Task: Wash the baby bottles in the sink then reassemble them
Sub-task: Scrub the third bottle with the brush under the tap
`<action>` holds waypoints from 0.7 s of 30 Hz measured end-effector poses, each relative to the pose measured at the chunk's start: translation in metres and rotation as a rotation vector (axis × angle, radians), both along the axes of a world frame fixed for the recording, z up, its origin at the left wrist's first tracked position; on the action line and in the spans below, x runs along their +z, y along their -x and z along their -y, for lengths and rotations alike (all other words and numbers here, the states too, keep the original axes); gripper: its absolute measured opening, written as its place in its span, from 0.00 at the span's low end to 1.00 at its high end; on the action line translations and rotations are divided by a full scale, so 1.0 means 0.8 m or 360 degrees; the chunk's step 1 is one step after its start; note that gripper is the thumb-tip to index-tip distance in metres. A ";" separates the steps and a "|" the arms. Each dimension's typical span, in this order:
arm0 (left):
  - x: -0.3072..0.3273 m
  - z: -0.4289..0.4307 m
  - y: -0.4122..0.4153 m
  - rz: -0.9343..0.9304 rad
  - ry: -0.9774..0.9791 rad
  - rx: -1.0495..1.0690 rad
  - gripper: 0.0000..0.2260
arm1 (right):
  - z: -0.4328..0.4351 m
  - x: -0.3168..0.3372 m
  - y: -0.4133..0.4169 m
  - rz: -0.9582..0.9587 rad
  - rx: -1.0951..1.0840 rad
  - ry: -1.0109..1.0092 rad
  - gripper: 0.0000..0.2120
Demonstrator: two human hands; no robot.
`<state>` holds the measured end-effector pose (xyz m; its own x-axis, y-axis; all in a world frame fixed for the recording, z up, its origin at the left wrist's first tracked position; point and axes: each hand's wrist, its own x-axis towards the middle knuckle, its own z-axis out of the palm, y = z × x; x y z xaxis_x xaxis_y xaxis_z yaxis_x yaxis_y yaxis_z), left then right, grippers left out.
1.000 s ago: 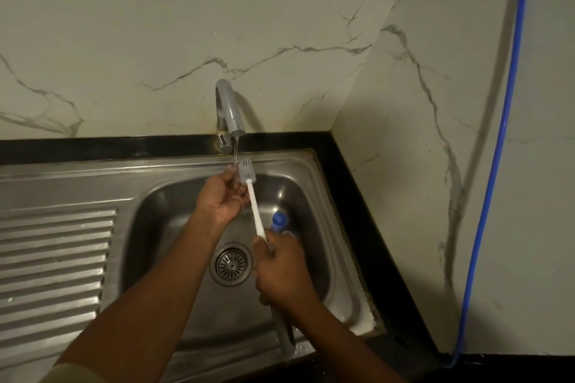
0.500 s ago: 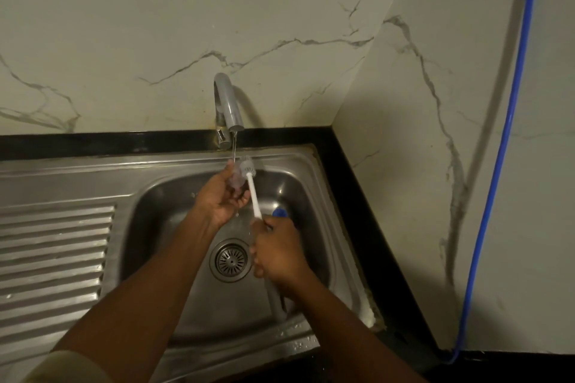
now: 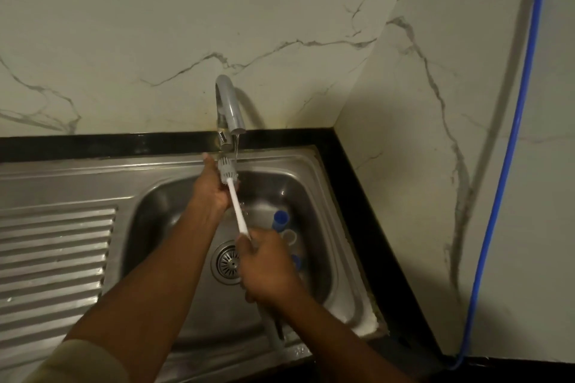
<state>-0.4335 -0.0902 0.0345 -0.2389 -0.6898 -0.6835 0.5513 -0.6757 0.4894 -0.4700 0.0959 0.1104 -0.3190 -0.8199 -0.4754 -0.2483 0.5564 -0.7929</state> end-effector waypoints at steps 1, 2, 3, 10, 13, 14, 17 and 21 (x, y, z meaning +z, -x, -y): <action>-0.002 0.000 -0.001 0.0026 0.0021 -0.0011 0.23 | -0.007 -0.003 0.000 -0.0034 0.0019 0.0003 0.12; -0.006 -0.003 -0.001 0.0061 0.0077 -0.0034 0.23 | -0.004 -0.003 0.004 -0.0062 0.0002 0.0007 0.12; -0.008 -0.008 0.003 0.0095 0.0129 -0.0068 0.23 | 0.007 -0.005 0.010 -0.0059 -0.0063 0.0016 0.12; -0.007 -0.014 0.001 -0.0183 0.0085 -0.0109 0.18 | 0.009 -0.015 0.021 0.0014 -0.0174 0.0006 0.11; -0.006 -0.024 0.003 -0.0275 0.0015 -0.0158 0.11 | 0.017 -0.023 0.026 0.0083 -0.0320 0.0045 0.13; -0.005 -0.027 0.003 -0.0317 0.0004 -0.0186 0.11 | 0.020 -0.025 0.027 0.0038 -0.0321 0.0064 0.12; -0.002 -0.027 -0.006 -0.0362 0.0049 -0.0253 0.12 | 0.015 -0.027 0.027 -0.0118 -0.0249 0.0142 0.13; -0.004 -0.017 -0.020 -0.0334 0.0128 -0.0159 0.08 | -0.015 -0.029 0.026 -0.0264 -0.0101 0.0247 0.12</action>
<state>-0.4177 -0.0767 0.0314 -0.4393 -0.7058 -0.5557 0.5791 -0.6954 0.4255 -0.4911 0.1076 0.0874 -0.4358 -0.8546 -0.2822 -0.3507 0.4500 -0.8213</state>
